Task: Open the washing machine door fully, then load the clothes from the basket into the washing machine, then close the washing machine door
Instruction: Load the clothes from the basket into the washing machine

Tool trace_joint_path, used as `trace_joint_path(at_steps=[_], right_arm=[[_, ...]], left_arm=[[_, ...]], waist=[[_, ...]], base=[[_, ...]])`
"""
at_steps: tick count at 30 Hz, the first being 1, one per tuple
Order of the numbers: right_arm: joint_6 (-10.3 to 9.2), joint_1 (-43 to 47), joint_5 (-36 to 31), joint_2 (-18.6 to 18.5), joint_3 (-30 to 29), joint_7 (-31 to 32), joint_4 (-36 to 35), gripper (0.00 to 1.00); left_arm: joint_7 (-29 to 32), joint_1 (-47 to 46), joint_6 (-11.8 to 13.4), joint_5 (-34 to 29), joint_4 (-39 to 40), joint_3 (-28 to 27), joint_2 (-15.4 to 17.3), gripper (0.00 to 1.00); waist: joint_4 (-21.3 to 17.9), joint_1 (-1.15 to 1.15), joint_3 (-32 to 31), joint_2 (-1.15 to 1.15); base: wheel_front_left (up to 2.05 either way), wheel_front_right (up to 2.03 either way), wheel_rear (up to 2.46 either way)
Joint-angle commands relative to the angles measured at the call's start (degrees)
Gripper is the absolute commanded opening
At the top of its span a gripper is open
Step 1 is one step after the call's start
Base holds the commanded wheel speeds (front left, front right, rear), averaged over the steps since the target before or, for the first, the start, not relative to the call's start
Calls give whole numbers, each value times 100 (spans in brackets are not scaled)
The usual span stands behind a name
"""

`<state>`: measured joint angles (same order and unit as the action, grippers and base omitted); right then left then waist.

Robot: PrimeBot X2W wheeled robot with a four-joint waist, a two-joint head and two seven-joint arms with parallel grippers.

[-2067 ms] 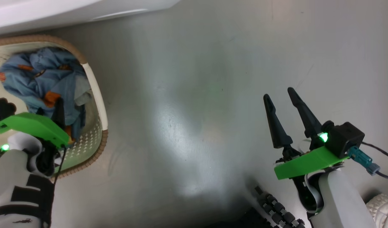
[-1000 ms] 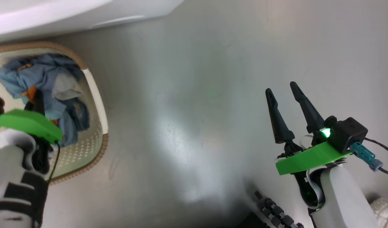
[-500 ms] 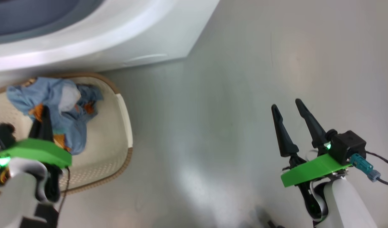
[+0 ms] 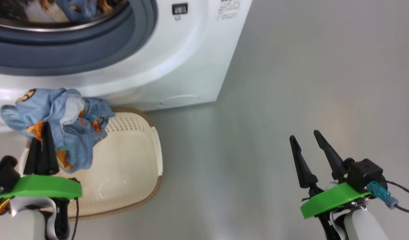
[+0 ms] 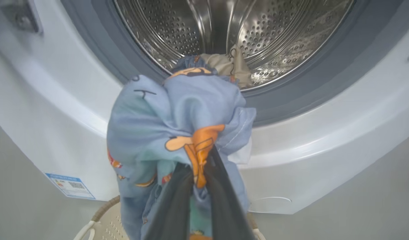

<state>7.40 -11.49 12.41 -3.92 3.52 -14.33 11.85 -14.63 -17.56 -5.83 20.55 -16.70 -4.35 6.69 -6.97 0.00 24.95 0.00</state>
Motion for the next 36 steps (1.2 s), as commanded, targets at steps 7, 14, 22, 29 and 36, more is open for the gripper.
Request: trace_joint_path(at_steps=[7, 14, 22, 29, 36], right_arm=[[9, 360, -70, -36, 108, -67, -40, 100], [9, 580, -74, -75, 144, -67, 41, 100], [9, 935, -79, -122, 154, -67, 106, 100], [9, 1050, -77, -165, 163, -67, 69, 100], [9, 1043, -88, -165, 156, -67, 48, 100]], left_arm=[[-37, 684, 11, -744, 877, -448, -103, 0], [-37, 1256, 22, -971, 1196, -520, -270, 0], [-37, 1855, 74, -1099, 1453, -455, -359, 0], [-37, 2180, 170, -1090, 1642, -411, -377, 0], [-37, 2223, 255, -1057, 1669, -325, -379, 0]], waist=[[130, 0, -998, 0], [123, 0, -1603, 0], [199, 0, -2258, 0], [249, 0, -2351, 0], [262, 0, -2296, 0]], base=[[0, 0, 0], [0, 0, 0], [0, 0, 0], [0, 0, 0], [0, 0, 0]])
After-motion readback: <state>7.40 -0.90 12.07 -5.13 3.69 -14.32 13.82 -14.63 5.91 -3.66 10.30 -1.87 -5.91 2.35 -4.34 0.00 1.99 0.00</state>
